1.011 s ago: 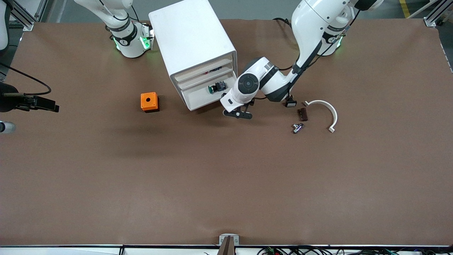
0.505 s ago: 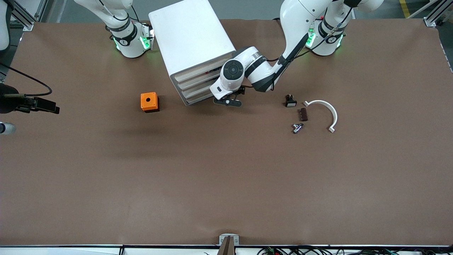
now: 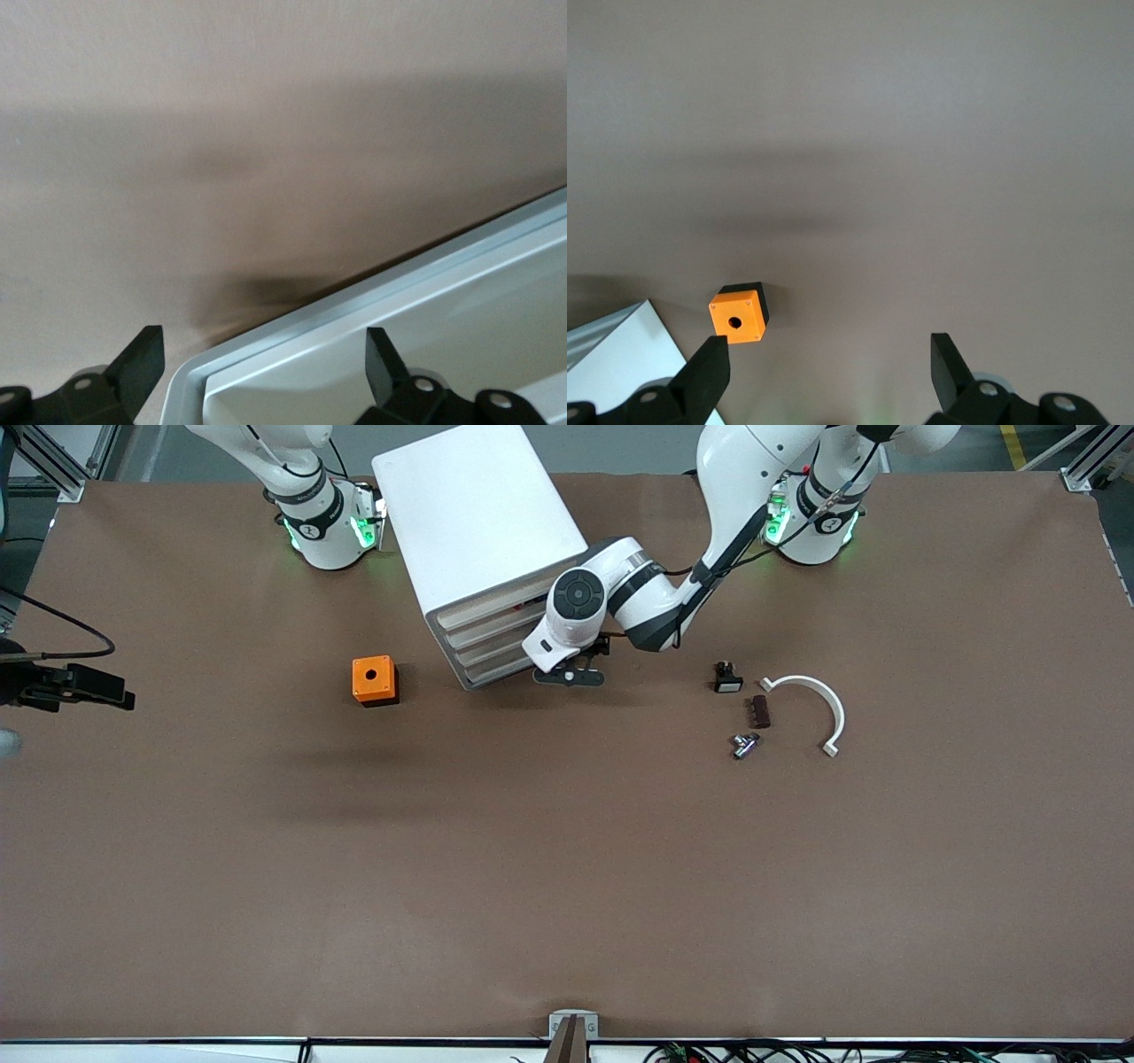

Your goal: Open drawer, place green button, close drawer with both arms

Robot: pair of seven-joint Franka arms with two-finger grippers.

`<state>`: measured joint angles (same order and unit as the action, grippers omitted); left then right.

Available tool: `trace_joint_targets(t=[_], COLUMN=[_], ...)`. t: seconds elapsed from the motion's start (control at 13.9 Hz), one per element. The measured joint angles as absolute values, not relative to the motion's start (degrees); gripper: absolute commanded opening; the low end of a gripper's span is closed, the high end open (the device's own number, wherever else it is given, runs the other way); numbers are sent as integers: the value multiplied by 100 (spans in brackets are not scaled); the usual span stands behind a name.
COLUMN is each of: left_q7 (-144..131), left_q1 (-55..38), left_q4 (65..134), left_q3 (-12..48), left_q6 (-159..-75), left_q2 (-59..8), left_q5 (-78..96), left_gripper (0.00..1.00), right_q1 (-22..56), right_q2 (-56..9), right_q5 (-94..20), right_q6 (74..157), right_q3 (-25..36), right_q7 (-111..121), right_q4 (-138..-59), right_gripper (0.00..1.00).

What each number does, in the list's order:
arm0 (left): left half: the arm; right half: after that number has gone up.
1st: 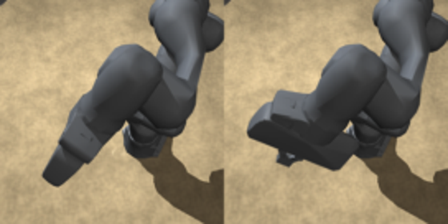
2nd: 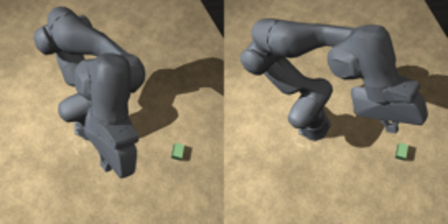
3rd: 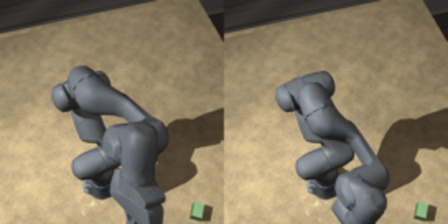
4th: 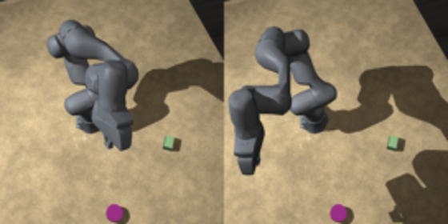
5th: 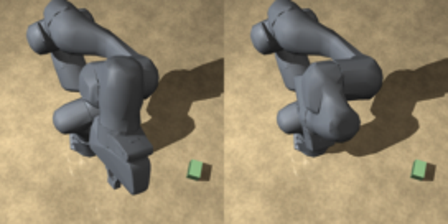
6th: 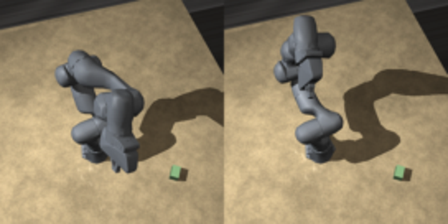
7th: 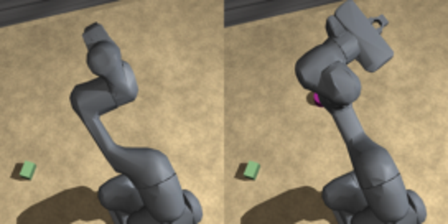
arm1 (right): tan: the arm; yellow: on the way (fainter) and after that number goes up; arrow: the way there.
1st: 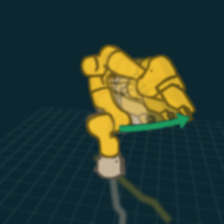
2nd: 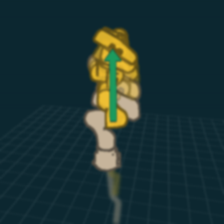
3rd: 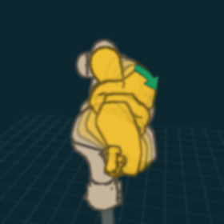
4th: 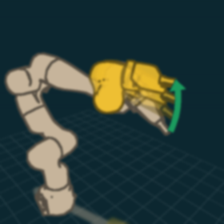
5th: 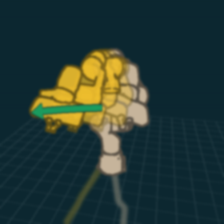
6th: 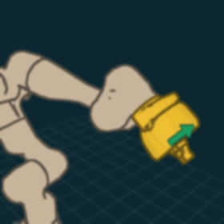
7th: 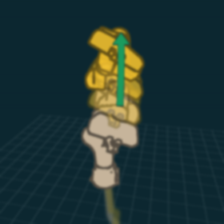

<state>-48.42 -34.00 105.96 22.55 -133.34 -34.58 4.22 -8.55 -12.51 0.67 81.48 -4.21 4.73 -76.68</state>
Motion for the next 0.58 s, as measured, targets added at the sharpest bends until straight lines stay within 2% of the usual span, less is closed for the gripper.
trace_joint_targets(t=[0.22, 0.58], left_q7=[-4866, -4482], left_q1=[-2953, -1821], left_q4=[10276, 9792], left_q3=[2215, 2206], left_q6=[-13115, -11804], left_q2=[-3306, -2541], left_q5=[422, 420], left_gripper=[100, 100], right_q1=[-967, -1021], right_q2=[-1248, -1136], right_q5=[72, 68], right_q6=[7885, 7303], right_q3=[-418, -430], right_q7=[492, 506], right_q4=[-7458, -7370], right_gripper=[100, 100])
